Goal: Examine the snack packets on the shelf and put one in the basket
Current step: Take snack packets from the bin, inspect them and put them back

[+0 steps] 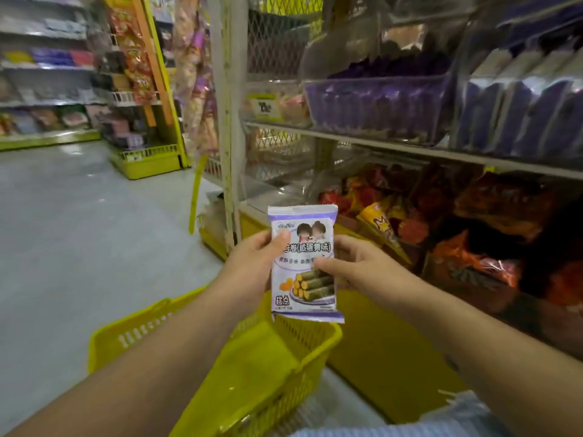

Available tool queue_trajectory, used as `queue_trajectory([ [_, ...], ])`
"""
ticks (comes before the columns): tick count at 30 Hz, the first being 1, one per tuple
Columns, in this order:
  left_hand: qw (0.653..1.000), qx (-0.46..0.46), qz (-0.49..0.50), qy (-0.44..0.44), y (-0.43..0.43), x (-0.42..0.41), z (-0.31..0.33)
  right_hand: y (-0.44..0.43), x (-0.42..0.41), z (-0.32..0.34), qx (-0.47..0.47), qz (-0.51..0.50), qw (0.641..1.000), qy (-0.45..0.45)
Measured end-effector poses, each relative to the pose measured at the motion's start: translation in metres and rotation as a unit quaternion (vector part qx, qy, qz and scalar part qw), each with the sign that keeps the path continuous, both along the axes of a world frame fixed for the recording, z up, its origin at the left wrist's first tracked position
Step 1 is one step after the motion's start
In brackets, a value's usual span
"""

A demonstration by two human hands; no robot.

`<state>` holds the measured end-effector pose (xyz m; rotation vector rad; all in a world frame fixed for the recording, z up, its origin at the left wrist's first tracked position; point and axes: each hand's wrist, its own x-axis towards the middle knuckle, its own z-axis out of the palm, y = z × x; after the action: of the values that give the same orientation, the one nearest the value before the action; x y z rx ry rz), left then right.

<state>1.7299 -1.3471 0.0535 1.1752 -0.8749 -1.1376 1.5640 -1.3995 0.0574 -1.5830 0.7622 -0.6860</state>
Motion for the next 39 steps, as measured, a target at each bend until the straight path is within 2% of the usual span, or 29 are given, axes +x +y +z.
queue_trajectory([
  [6,0.998,-0.002,-0.031,0.048,-0.012,-0.001,-0.021,-0.015,0.001,-0.006,0.093,-0.049,0.991,-0.087],
  [11,0.996,-0.051,-0.028,0.070,-0.019,-0.002,-0.027,-0.016,0.004,-0.010,0.144,-0.066,0.979,-0.126],
  [17,0.998,-0.061,0.010,0.001,-0.019,-0.010,-0.029,-0.016,0.001,-0.009,0.127,-0.123,0.970,-0.169],
  [25,0.999,-0.037,-0.008,0.006,-0.009,-0.018,-0.017,-0.014,-0.004,-0.008,0.106,-0.147,0.966,-0.182],
  [32,0.998,0.006,0.036,0.055,-0.010,-0.019,-0.009,-0.015,-0.008,-0.007,0.108,-0.115,0.978,-0.137],
  [34,0.996,0.011,0.047,0.079,-0.012,-0.016,-0.005,-0.017,-0.013,-0.005,0.109,-0.057,0.986,-0.114],
  [36,0.993,0.010,0.050,0.104,-0.015,-0.012,-0.003,-0.018,-0.020,-0.004,0.108,0.021,0.993,-0.047],
  [39,0.992,0.020,0.026,0.123,-0.019,-0.005,-0.002,-0.017,-0.026,-0.006,0.150,0.093,0.984,0.014],
])
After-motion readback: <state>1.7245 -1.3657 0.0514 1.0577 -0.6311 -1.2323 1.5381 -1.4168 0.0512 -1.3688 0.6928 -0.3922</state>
